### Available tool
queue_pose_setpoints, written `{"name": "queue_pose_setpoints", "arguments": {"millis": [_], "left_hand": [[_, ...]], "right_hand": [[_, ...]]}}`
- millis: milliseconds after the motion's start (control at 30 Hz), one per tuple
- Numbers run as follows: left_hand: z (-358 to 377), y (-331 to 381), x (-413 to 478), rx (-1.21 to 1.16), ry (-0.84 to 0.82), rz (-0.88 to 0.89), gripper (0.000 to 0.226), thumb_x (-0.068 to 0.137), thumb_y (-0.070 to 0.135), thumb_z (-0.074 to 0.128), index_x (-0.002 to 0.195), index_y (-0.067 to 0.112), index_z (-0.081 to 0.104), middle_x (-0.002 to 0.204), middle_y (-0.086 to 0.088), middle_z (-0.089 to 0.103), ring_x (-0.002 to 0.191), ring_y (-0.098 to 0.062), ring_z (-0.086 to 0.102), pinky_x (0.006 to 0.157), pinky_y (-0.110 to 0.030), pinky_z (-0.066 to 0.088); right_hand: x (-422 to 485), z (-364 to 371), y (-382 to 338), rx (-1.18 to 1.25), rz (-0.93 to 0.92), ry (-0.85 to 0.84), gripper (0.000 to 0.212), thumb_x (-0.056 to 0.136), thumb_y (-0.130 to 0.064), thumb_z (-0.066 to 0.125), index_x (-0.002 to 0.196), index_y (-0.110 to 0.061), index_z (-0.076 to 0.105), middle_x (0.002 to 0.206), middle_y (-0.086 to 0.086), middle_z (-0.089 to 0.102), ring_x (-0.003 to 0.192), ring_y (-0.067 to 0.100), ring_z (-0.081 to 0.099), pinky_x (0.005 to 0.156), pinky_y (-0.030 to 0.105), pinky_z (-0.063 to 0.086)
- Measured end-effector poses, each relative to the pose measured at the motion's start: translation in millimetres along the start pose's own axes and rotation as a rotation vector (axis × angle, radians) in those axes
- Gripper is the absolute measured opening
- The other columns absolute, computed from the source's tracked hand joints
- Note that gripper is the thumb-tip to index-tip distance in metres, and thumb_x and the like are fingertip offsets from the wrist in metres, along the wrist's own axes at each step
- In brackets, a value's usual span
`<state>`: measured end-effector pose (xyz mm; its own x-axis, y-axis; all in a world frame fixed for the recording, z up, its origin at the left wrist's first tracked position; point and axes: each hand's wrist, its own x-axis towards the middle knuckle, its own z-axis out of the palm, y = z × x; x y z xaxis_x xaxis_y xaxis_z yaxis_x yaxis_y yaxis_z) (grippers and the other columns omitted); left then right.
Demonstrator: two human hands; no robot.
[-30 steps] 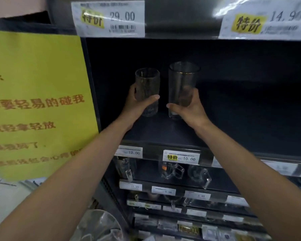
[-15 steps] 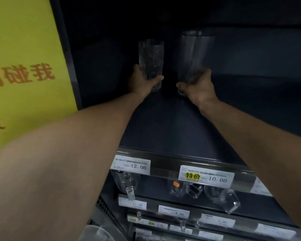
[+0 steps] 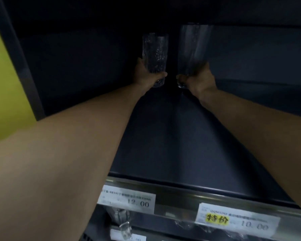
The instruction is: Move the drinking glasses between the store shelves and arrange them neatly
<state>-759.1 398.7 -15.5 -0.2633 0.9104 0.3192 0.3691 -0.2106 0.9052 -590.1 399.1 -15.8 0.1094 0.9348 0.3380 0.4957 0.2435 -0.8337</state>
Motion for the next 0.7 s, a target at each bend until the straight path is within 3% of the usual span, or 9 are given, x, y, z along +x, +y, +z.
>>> {"name": "queue_pose_setpoints", "arguments": {"millis": [167,300,467,567,700], "left_hand": [[8.6,-1.7,13.3,0.004,-0.001,0.006,0.086,0.075,0.017,0.086,0.142,0.005,0.034,0.142,-0.009,0.050,0.129,-0.021,0.050,0.104,-0.025,0.040],[13.2,-3.5,21.9,0.066,0.029,0.031,0.088,0.073,0.026,0.087,0.142,0.006,0.036,0.142,-0.009,0.051,0.128,-0.023,0.051,0.103,-0.026,0.042],[14.7,-3.7,26.1,0.122,0.040,0.047,0.086,0.074,0.031,0.086,0.141,0.007,0.037,0.142,-0.008,0.051,0.127,-0.022,0.051,0.092,-0.021,0.040],[15.9,-5.0,27.0,0.082,0.032,0.036,0.086,0.074,0.032,0.086,0.141,0.008,0.038,0.142,-0.007,0.052,0.128,-0.023,0.052,0.098,-0.025,0.043],[17.1,-2.8,25.6,0.050,-0.005,-0.006,0.076,0.083,0.023,0.078,0.144,0.009,0.034,0.143,-0.007,0.049,0.129,-0.023,0.049,0.090,-0.018,0.036]], "right_hand": [[13.9,7.8,-0.7,-0.070,0.031,0.014,0.079,0.078,-0.041,0.081,0.140,-0.015,0.040,0.137,0.001,0.057,0.123,0.020,0.056,0.102,0.028,0.046],[20.5,12.7,0.9,-0.117,0.066,0.036,0.082,0.074,-0.053,0.078,0.139,-0.023,0.040,0.136,-0.001,0.059,0.121,0.021,0.057,0.105,0.040,0.046],[24.9,14.2,0.5,-0.252,0.125,0.014,0.079,0.076,-0.061,0.073,0.140,-0.023,0.044,0.135,0.001,0.059,0.125,0.024,0.054,0.109,0.041,0.040],[27.5,16.0,1.4,-0.301,0.163,0.002,0.081,0.075,-0.064,0.072,0.139,-0.022,0.046,0.135,0.002,0.060,0.125,0.025,0.054,0.110,0.042,0.038],[25.9,16.8,0.8,-0.314,0.175,0.036,0.076,0.078,-0.056,0.074,0.135,-0.018,0.042,0.135,0.005,0.058,0.125,0.027,0.054,0.111,0.041,0.036]]}}
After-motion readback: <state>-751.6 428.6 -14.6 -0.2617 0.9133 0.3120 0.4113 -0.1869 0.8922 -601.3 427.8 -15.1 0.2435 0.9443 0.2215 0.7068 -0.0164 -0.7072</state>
